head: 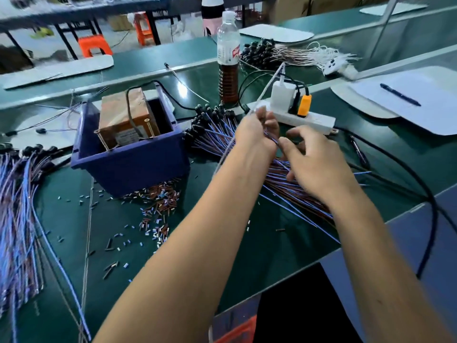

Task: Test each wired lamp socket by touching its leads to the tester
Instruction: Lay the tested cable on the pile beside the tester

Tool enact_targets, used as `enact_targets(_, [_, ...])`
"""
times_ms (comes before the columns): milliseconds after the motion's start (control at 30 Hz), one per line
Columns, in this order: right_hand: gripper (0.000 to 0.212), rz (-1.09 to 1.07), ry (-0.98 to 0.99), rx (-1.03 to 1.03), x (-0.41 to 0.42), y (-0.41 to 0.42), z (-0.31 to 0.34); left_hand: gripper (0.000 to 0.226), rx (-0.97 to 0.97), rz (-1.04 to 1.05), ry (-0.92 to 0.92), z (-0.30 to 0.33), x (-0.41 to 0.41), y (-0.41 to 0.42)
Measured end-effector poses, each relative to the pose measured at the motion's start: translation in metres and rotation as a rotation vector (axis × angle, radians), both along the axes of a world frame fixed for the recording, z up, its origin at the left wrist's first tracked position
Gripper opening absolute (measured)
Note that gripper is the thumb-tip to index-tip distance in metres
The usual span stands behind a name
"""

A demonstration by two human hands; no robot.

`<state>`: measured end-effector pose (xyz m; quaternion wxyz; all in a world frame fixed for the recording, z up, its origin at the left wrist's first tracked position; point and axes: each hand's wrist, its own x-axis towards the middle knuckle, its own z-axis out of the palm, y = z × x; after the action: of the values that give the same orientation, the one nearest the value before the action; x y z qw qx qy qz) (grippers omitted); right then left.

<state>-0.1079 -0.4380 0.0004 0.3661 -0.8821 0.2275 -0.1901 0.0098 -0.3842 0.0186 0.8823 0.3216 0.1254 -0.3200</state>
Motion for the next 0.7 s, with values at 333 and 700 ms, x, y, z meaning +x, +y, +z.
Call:
enact_targets(333, [0.011,-0.029,-0.010,-0.176,0.004,-0.011,0.014,0.024,0.639,0.214,-0.445,-0.002,0.043,0.045])
enact_targets(700, [0.012,-0.045,0.222,-0.326,0.018,0.005,-0.017,0.035,1.585,0.386,-1.034,-0.057,0.037,0.067])
